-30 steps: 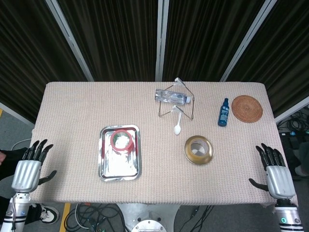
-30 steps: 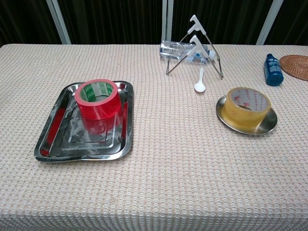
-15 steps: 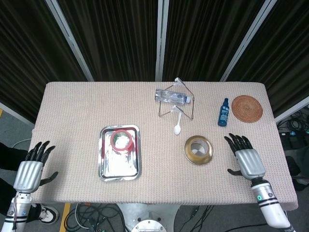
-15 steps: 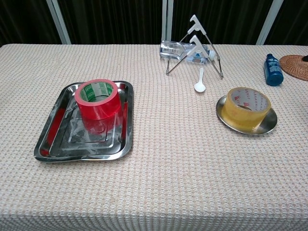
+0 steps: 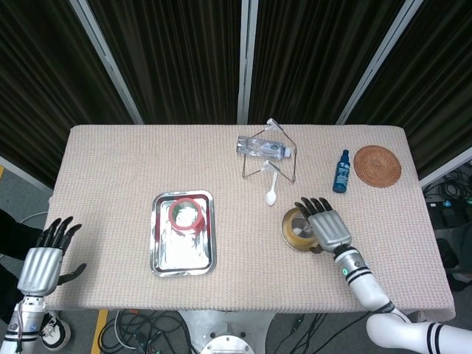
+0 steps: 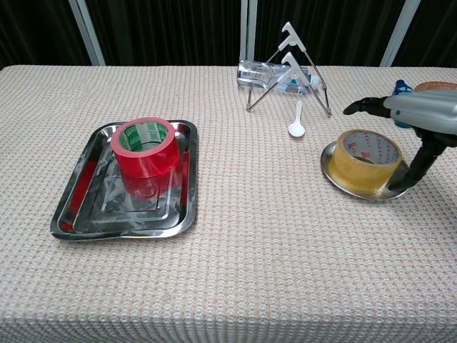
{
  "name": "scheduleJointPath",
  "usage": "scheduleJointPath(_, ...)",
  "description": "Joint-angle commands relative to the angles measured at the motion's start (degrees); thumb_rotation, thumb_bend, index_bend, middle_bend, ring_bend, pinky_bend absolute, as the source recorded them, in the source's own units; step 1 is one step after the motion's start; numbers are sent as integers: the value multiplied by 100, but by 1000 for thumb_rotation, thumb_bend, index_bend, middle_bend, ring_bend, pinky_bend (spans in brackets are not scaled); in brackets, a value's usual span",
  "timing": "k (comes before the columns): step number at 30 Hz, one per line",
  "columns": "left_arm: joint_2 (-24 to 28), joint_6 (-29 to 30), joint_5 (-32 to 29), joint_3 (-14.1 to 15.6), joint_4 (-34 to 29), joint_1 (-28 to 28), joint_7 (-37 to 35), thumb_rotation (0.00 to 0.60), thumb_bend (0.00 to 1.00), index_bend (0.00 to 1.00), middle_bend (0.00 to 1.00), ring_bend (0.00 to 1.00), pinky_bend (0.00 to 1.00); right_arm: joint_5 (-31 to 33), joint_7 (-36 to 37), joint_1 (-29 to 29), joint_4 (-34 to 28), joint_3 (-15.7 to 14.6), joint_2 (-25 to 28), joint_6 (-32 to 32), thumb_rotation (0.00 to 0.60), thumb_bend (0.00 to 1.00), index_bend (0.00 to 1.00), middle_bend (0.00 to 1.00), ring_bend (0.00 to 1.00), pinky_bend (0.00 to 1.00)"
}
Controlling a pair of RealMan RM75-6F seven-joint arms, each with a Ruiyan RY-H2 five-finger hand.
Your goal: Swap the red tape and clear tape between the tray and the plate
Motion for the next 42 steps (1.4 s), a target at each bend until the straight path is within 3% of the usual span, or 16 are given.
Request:
scheduleJointPath(1, -9, 0, 11, 7, 11, -3, -4, 600, 127, 142, 59, 0, 176, 211, -155, 164, 106, -45, -147, -23, 600, 25, 0, 5, 0, 0)
scheduleJointPath(9, -4, 17, -8, 6, 41, 16, -59, 600, 126, 142, 59, 0, 176, 597, -374, 431, 208, -187, -341, 119, 600, 96, 1, 147, 42, 0)
scheduleJointPath(16, -15, -3, -13, 10, 61, 11, -88, 600, 126, 142, 59, 0, 177, 407, -264, 434, 161, -279, -352, 433, 600, 176, 194, 320, 225, 0)
scheduleJointPath(23, -6, 33, 7, -7, 39, 4, -76, 600, 127, 142, 59, 0, 177, -203, -110, 469, -595, -160, 40, 785, 600, 176, 199, 320, 228, 0)
scheduleJointPath(28, -21, 29, -2, -14, 41, 0, -54, 600, 126, 142, 59, 0, 177, -452, -213, 772, -986, -166, 43, 501, 600, 158, 188, 312, 237, 0)
scheduleJointPath(42, -12, 40, -40, 2, 104, 44, -134, 600, 126, 142, 59, 0, 177, 147, -859, 1592, -448, -319, -1081, 120, 600, 153, 177, 306, 244, 0)
